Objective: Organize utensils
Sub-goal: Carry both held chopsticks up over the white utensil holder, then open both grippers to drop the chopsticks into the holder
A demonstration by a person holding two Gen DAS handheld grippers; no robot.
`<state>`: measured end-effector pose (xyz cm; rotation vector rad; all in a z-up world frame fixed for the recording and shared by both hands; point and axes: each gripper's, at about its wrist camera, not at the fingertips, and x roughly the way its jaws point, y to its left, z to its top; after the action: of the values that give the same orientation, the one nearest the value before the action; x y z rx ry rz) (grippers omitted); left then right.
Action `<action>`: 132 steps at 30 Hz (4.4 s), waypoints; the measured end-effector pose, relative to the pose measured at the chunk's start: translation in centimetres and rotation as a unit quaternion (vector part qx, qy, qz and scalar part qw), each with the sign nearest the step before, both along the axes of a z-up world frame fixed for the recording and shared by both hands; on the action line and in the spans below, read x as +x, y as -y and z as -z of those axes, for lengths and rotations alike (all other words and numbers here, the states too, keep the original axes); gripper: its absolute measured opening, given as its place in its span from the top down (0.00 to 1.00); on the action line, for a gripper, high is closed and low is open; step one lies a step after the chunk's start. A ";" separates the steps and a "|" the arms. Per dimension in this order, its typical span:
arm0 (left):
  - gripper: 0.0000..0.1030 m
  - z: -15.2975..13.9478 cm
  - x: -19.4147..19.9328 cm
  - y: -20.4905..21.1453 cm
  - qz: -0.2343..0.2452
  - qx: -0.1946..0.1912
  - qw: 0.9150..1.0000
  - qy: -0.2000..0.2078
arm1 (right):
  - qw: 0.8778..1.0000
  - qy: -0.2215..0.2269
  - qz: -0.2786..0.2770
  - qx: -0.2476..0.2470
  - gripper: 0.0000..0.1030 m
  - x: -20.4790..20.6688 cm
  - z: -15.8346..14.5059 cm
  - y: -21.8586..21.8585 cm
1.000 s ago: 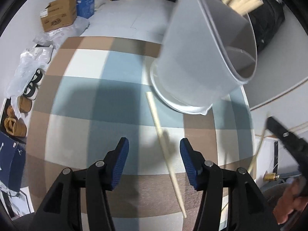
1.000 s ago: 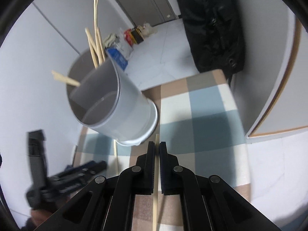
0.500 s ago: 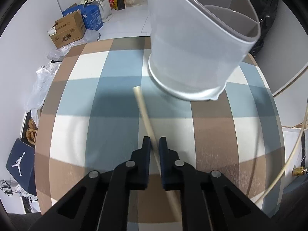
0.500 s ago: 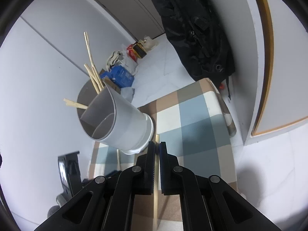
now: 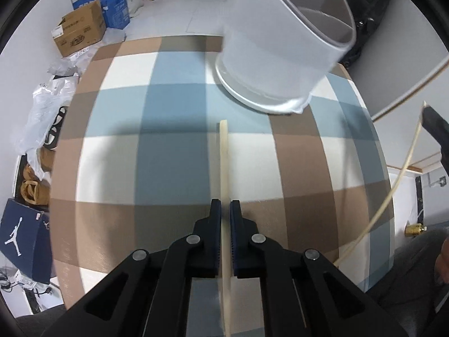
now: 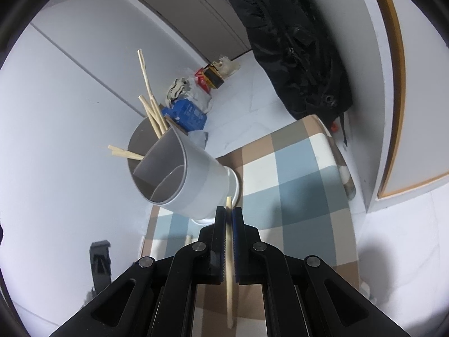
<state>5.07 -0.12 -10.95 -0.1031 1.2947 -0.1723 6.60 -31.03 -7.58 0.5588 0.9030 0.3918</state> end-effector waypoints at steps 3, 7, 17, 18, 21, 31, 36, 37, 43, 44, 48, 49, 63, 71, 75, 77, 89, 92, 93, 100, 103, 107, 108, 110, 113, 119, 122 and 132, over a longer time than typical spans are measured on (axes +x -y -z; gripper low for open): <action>0.92 0.1 1.2 0.1 -0.007 0.001 1.000 0.000 | 1.000 0.000 -0.002 0.001 0.96 0.1 0.1 -0.2; 0.89 1.2 1.7 0.3 -0.011 0.020 1.000 -0.011 | 1.000 -0.001 0.002 0.006 0.96 0.2 0.2 0.0; 0.67 1.4 2.8 1.4 -0.007 0.039 0.999 0.021 | 1.000 -0.001 0.004 0.009 0.96 0.3 0.3 0.2; 0.67 1.4 2.8 1.2 -0.009 0.032 0.999 0.027 | 1.000 -0.002 0.005 0.010 0.96 0.4 0.3 0.2; 0.83 1.3 2.7 0.9 -0.018 0.031 0.999 0.040 | 1.000 -0.003 0.005 0.010 0.96 0.5 0.3 0.2; 0.98 -2.5 1.6 -0.4 -0.032 -0.015 0.994 0.107 | 1.000 0.008 0.001 0.005 0.96 0.4 0.1 -0.2; 0.98 -6.2 -0.1 -0.5 -0.035 -0.033 0.984 0.171 | 0.999 0.033 -0.008 -0.005 0.96 -0.1 -1.0 -0.9; 0.98 -6.9 -0.4 -0.5 -0.033 -0.036 0.982 0.184 | 0.999 0.040 -0.010 -0.006 0.96 -0.3 -1.3 -1.0; 0.98 -9.4 -1.2 -0.7 -0.018 -0.043 0.972 0.231 | 0.996 0.088 -0.023 -0.016 0.97 -1.3 -3.6 -2.1; 0.98 -9.6 -1.3 -0.7 -0.015 -0.042 0.971 0.237 | 0.995 0.097 -0.025 -0.018 0.97 -1.4 -4.0 -2.3; 0.98 -10.5 -1.4 -0.9 0.001 -0.037 0.965 0.258 | 0.991 0.123 -0.034 -0.027 0.97 -2.0 -5.5 -3.1; 0.98 -10.7 -1.5 -0.7 0.005 -0.036 0.964 0.263 | 0.991 0.128 -0.037 -0.028 0.97 -2.1 -5.8 -3.3; 0.98 -14.8 -2.0 -0.1 0.027 -0.048 0.951 0.305 | 0.983 0.168 -0.053 -0.043 0.97 -2.4 -9.4 -4.8; 0.98 -17.7 -1.9 0.7 0.039 -0.056 0.942 0.328 | 0.977 0.201 -0.056 -0.042 0.98 -1.4 -12.8 -5.0; 0.98 -19.8 -1.4 0.7 0.041 -0.060 0.937 0.342 | 0.973 0.219 -0.059 -0.040 0.98 -0.5 -15.1 -5.2; 0.98 -20.8 -1.0 0.7 0.039 -0.064 0.934 0.349 | 0.971 0.228 -0.059 -0.041 0.98 0.2 -16.3 -5.3; 0.98 -24.6 2.9 0.9 0.040 -0.055 0.924 0.376 | 0.963 0.255 -0.064 -0.058 0.98 5.3 -20.5 -7.1; 0.98 -24.3 4.1 0.7 0.040 -0.047 0.926 0.373 | 0.961 0.260 -0.069 -0.064 0.98 6.5 -20.6 -8.0; 0.98 -24.2 4.5 0.6 0.040 -0.046 0.926 0.372 | 0.961 0.261 -0.070 -0.066 0.98 6.9 -20.6 -8.3; 0.98 -21.8 7.1 0.1 0.043 -0.031 0.934 0.354 | 0.961 0.256 -0.075 -0.074 0.98 9.3 -18.9 -9.8; 0.98 -20.6 8.1 -0.3 0.045 -0.032 0.937 0.346 | 0.960 0.257 -0.077 -0.078 0.98 9.9 -17.8 -10.2; 0.98 -19.2 9.0 -0.4 0.046 -0.028 0.940 0.336 | 0.960 0.256 -0.079 -0.085 0.98 10.7 -16.1 -10.8; 0.98 -19.1 9.1 -0.3 0.046 -0.028 0.941 0.334 | 0.960 0.253 -0.081 -0.085 0.98 11.0 -15.6 -10.9; 0.98 -18.6 9.2 -0.2 0.051 -0.027 0.943 0.329 | 0.962 0.247 -0.083 -0.084 0.98 11.3 -14.4 -11.2; 0.98 -17.9 9.6 0.2 0.059 -0.022 0.945 0.322 | 0.965 0.234 -0.087 -0.082 0.98 11.6 -13.1 -11.4; 0.98 -16.6 10.3 0.5 0.070 -0.026 0.950 0.304 | 0.968 0.217 -0.097 -0.079 0.98 11.7 -11.4 -11.3; 0.98 -16.2 10.4 0.4 0.074 -0.033 0.951 0.298 | 0.968 0.212 -0.106 -0.082 0.98 12.0 -11.1 -11.5; 0.98 -15.2 10.8 0.7 0.086 -0.032 0.954 0.284 | 0.965 0.209 -0.129 -0.093 0.98 11.7 -10.5 -12.2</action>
<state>15.89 -0.78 4.23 0.0063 0.7219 -0.3657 18.29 -18.81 2.90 0.1718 0.5934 0.6266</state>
